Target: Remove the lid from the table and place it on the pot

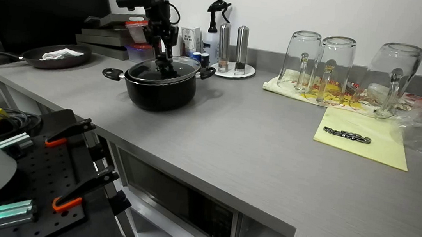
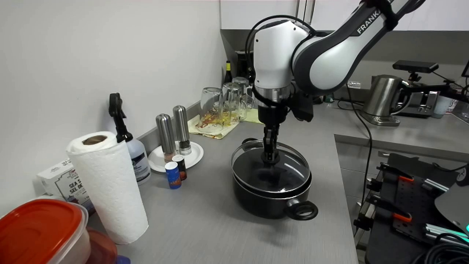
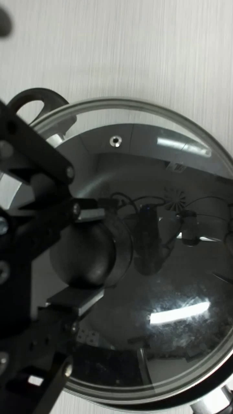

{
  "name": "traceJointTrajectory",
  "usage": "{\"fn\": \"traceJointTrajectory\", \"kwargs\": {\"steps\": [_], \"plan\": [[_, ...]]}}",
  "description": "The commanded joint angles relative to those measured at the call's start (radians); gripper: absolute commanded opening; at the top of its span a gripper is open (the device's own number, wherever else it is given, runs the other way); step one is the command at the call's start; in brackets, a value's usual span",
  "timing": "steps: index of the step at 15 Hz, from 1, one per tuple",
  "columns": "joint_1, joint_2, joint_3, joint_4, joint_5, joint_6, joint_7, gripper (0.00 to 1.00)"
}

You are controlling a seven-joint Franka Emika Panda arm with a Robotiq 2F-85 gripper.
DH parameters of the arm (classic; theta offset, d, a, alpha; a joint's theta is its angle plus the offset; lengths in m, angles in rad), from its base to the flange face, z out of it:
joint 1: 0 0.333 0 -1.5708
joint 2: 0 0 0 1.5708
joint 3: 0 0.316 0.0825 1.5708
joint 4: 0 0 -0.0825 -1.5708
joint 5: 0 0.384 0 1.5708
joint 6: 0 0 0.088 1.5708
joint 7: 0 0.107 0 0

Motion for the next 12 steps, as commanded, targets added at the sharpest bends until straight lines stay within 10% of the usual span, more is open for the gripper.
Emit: {"fn": "traceJointTrajectory", "kwargs": {"steps": [1,12], "plan": [[0.025,0.008,-0.009,0.034,-0.046,-0.023,0.04,0.25],[0.037,-0.004,-0.009,0.016,-0.065,-0.036,0.056,0.25]]}}
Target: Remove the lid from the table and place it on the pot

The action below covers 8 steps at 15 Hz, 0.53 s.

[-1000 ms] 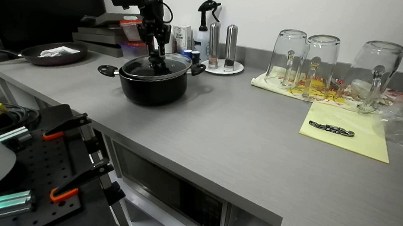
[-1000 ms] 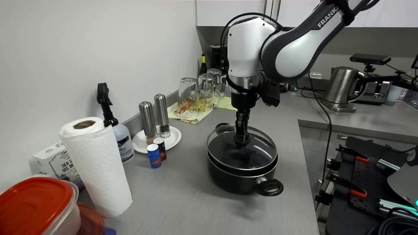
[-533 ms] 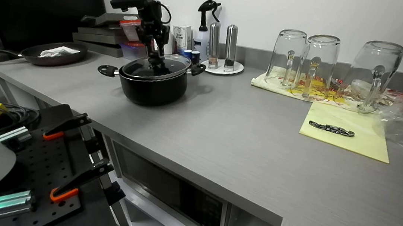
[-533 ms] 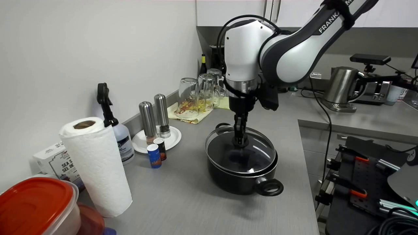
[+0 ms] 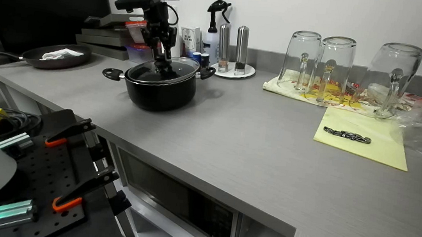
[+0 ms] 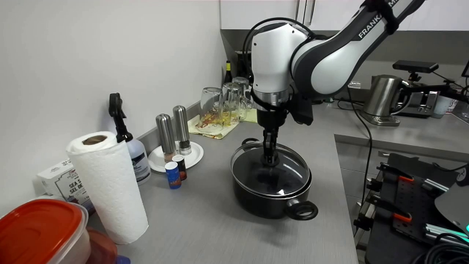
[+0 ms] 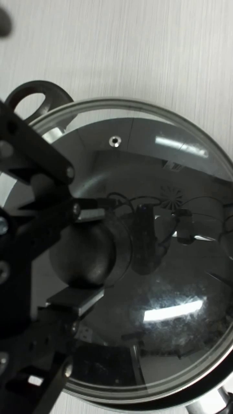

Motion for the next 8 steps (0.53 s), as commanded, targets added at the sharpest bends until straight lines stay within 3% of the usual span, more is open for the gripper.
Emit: {"fn": "traceJointTrajectory", "kwargs": {"steps": [1,8], "plan": [[0.019,-0.022,-0.008,0.004,-0.034,-0.03,0.039,0.25],[0.015,-0.041,-0.001,-0.023,-0.017,-0.027,0.028,0.25]]}}
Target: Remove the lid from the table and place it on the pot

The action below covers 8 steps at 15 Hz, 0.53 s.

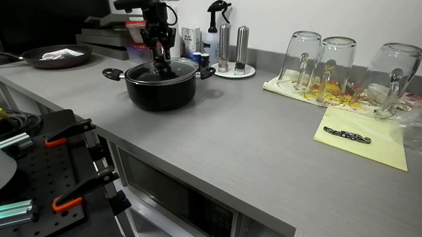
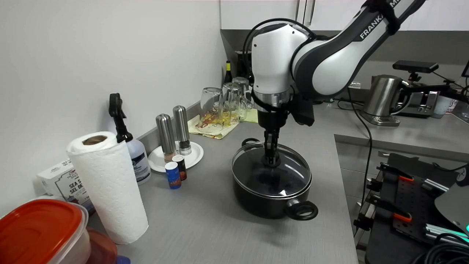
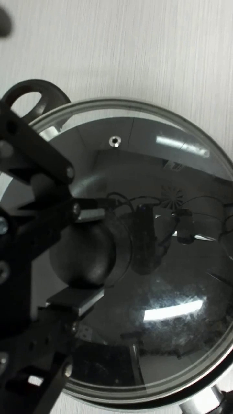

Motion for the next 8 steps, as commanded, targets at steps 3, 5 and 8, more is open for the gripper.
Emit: {"fn": "traceJointTrajectory", "kwargs": {"steps": [3,5,8], "plan": [[0.01,-0.044,0.002,-0.028,-0.007,-0.017,0.021,0.25],[0.009,-0.046,0.003,-0.032,-0.003,-0.016,0.017,0.25],[0.007,-0.045,0.008,-0.034,0.008,-0.013,0.007,0.25]]}}
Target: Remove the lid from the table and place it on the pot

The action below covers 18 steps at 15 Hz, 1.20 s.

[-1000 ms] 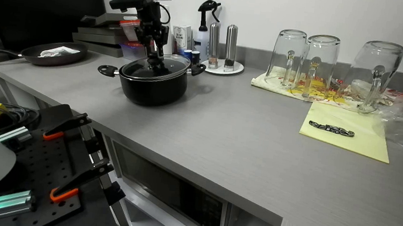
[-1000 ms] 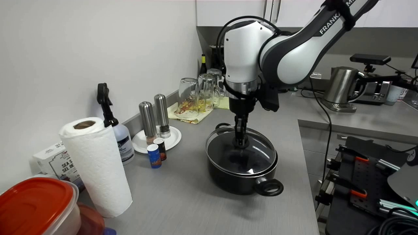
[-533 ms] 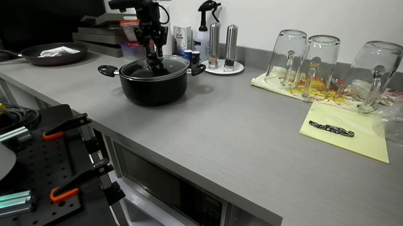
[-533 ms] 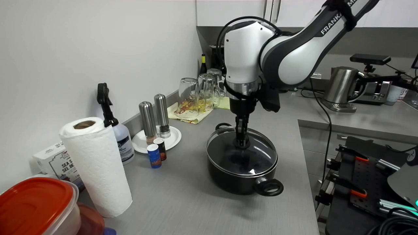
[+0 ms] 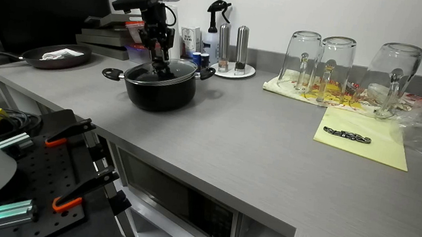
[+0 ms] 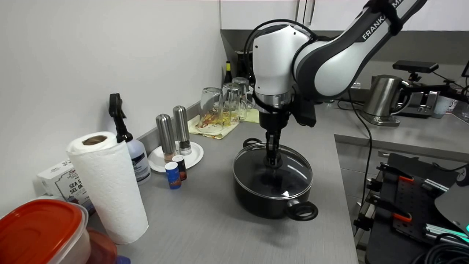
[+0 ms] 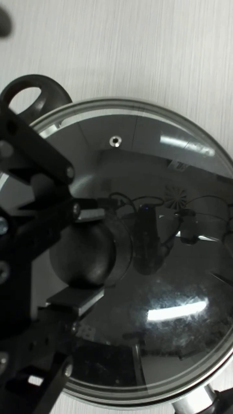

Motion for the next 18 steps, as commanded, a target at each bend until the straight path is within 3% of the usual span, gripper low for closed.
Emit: {"fn": "traceJointTrajectory", "kwargs": {"steps": [1,18], "plan": [[0.006,-0.039,0.008,-0.022,0.007,-0.014,0.006,0.25],[-0.003,-0.055,0.036,-0.015,0.094,-0.029,-0.023,0.25]]}}
